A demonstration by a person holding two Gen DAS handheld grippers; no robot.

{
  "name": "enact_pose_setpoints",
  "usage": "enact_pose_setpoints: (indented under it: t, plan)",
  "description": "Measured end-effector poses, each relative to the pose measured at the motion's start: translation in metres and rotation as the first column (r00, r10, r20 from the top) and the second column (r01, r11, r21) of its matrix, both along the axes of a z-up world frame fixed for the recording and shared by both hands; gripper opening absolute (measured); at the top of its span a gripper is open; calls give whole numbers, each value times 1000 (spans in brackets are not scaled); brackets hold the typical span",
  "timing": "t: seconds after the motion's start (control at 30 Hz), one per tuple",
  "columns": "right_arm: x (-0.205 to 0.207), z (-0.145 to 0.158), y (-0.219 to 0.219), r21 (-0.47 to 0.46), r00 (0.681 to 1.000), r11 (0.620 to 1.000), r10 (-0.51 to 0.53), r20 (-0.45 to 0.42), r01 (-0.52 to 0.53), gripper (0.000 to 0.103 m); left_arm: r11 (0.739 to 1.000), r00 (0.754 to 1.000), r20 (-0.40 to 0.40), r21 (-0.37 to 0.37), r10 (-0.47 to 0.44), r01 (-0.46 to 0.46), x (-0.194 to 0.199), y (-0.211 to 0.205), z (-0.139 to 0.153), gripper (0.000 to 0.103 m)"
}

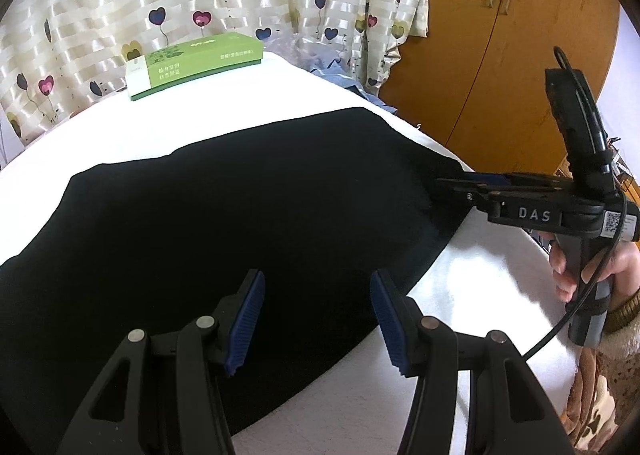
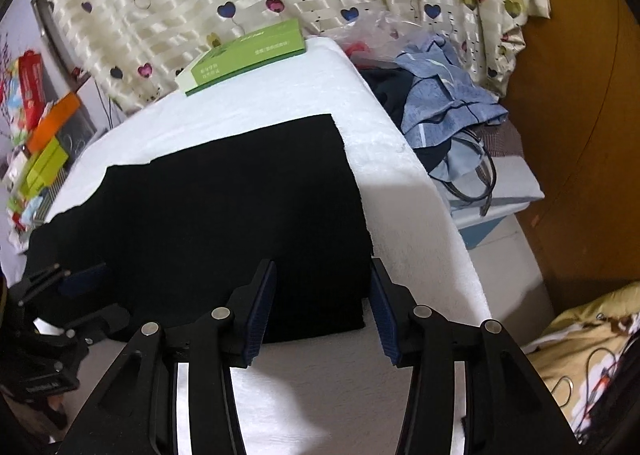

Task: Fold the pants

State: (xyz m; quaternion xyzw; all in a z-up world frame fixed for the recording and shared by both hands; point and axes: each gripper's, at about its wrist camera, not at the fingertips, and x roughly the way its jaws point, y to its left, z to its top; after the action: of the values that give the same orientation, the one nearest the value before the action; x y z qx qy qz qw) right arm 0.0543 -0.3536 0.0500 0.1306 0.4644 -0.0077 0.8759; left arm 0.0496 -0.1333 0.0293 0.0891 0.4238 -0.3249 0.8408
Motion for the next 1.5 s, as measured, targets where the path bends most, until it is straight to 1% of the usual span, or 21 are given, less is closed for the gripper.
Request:
enact_pose_setpoints:
  t: [0.1,0.2,0.27,0.33,0.43,0.5,0.57,0.7,0.77,0.8,0.87,1.0,1.07,1.13,1.17,1.23,1.3,1.33,1.4,1.5]
  plan:
    - [-1,0,4,14,1000,1000,24,6,-24,47,1000,1000,-4,2,2,-2,1,1,-2,58]
    - [-6,0,0,97,1000,995,22,7,-23,47,1000,1000,-9,0,7,-7,1,3,-4,58]
    - [-12,-1,-7,180,1000,984,-7,2,7,47,1000,1000,-13,-5,11,-11,2,4,-4,58]
    - [-18,-2,-8,228,1000,973,-21,-2,21,47,1000,1000,-14,-11,12,-12,2,5,-4,58]
    - [-26,-2,-2,251,1000,968,-21,6,19,47,1000,1000,-13,-11,12,-12,2,5,-4,58]
    - [-26,-3,2,269,1000,963,0,13,-3,47,1000,1000,-11,-9,11,-11,2,5,-5,58]
    - [-25,-4,4,280,999,960,-3,33,-7,47,1000,1000,-13,-13,13,-14,2,5,-5,58]
    - [-18,-8,-1,365,999,931,-28,38,12,47,1000,1000,-14,-13,14,-14,3,6,-5,58]
    - [-16,-12,-1,417,998,908,-44,46,21,47,1000,1000,-13,-13,13,-13,3,6,-5,58]
    - [-17,-12,-1,422,997,906,-51,50,25,47,1000,1000,-13,-12,13,-13,3,5,-5,58]
    - [-14,-12,-3,413,995,910,-77,61,45,47,1000,1000,-12,-11,13,-13,3,6,-5,58]
    - [-7,-12,-11,434,988,895,-140,58,101,47,1000,1000,-16,-13,11,-11,3,7,-5,58]
    - [-5,-10,-11,397,984,909,-167,61,129,47,1000,1000,-20,-15,11,-11,5,7,-5,58]
    - [-5,-8,-9,352,982,925,-176,66,142,39,1000,1000,-28,-21,10,-10,6,8,-4,58]
    - [-3,-6,-5,313,983,939,-171,67,142,37,1000,999,-32,-26,8,-9,7,7,-3,58]
    - [-1,-5,-4,272,983,952,-165,77,139,22,999,999,-43,-35,9,-11,11,7,-3,58]
    - [1,-4,-4,269,983,954,-162,86,134,10,999,999,-49,-41,12,-14,15,6,-2,58]
    - [3,-2,-3,266,983,956,-157,95,127,8,999,999,-49,-44,13,-15,16,5,-1,58]
    - [5,0,-1,242,984,964,-139,108,109,7,998,999,-51,-57,11,-14,20,5,1,58]
    - [6,8,16,175,986,983,-76,149,49,6,996,998,-57,-88,10,-15,31,4,7,58]
